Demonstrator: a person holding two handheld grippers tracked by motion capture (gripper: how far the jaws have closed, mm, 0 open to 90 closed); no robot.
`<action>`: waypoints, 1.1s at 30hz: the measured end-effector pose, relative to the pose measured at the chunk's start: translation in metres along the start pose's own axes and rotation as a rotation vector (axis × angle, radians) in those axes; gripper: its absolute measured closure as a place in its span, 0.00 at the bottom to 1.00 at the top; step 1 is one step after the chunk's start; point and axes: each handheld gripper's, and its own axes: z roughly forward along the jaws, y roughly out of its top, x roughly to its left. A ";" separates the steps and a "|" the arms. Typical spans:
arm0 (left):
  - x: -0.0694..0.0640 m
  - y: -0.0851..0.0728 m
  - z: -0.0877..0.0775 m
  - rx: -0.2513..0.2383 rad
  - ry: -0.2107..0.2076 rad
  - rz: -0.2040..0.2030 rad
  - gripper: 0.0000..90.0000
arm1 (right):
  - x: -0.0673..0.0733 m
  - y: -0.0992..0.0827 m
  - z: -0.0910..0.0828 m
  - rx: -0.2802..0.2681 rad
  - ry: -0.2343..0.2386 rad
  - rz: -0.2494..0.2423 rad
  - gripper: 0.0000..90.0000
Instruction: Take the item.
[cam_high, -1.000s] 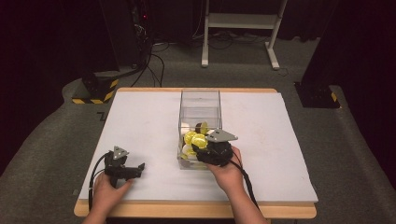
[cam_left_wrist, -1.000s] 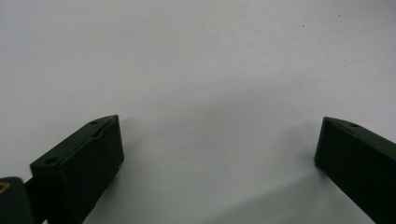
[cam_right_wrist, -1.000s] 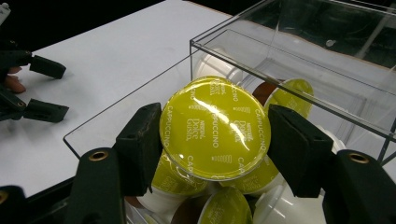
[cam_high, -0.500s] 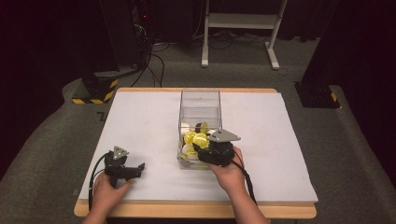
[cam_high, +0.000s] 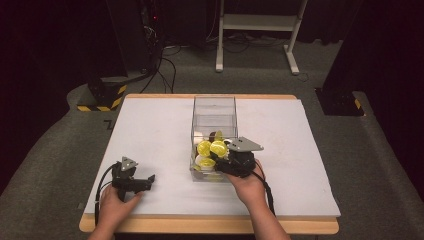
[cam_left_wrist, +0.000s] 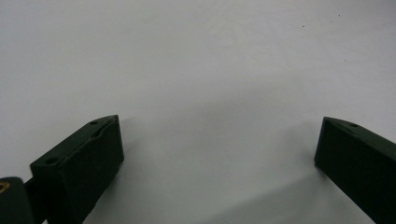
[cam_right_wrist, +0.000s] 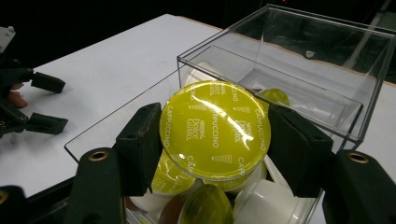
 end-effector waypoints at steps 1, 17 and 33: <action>0.000 0.000 0.000 0.000 0.000 0.000 0.01 | -0.001 0.000 -0.001 -0.006 -0.003 0.001 0.42; 0.000 0.000 0.000 -0.002 0.000 -0.002 0.01 | -0.010 0.002 -0.014 -0.032 -0.016 0.016 0.42; 0.000 0.000 0.000 0.001 0.000 0.000 0.01 | -0.026 0.000 -0.030 -0.056 -0.057 0.044 0.42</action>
